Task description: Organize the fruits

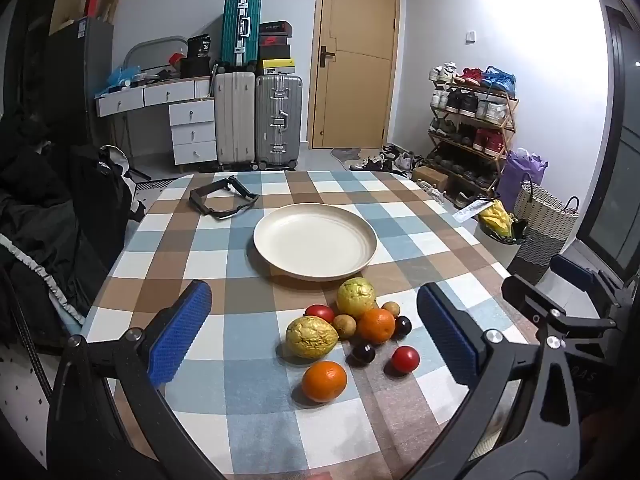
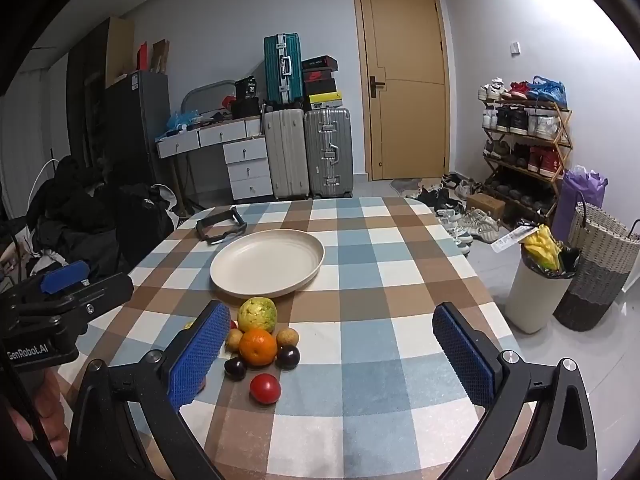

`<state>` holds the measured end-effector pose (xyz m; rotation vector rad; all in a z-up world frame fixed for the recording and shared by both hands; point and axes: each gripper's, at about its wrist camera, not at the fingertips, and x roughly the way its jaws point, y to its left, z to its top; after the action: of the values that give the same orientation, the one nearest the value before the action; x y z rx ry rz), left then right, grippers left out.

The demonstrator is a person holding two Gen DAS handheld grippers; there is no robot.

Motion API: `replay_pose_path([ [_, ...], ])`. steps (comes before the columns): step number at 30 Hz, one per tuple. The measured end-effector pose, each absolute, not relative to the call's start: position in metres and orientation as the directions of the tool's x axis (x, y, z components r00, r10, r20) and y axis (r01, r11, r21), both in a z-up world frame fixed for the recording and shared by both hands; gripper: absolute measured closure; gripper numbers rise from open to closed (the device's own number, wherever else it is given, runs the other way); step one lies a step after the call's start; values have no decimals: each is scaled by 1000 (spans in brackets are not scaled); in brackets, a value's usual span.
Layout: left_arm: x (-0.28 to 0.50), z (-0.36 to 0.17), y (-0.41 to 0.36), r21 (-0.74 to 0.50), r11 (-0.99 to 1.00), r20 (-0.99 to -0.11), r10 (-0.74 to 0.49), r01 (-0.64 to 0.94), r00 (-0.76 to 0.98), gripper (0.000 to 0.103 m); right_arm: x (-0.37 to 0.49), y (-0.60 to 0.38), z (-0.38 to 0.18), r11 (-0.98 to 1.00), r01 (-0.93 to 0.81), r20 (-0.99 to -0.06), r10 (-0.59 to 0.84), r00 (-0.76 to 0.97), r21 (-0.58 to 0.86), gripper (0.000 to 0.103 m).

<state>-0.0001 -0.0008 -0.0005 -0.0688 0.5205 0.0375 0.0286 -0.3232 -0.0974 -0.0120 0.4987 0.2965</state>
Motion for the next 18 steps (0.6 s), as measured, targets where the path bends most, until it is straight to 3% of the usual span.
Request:
replay_pose_path([
  [18, -7, 6, 8, -65, 996, -481, 23, -62, 877, 1, 22, -324, -91, 958, -286, -438, 269, 858, 30, 0],
])
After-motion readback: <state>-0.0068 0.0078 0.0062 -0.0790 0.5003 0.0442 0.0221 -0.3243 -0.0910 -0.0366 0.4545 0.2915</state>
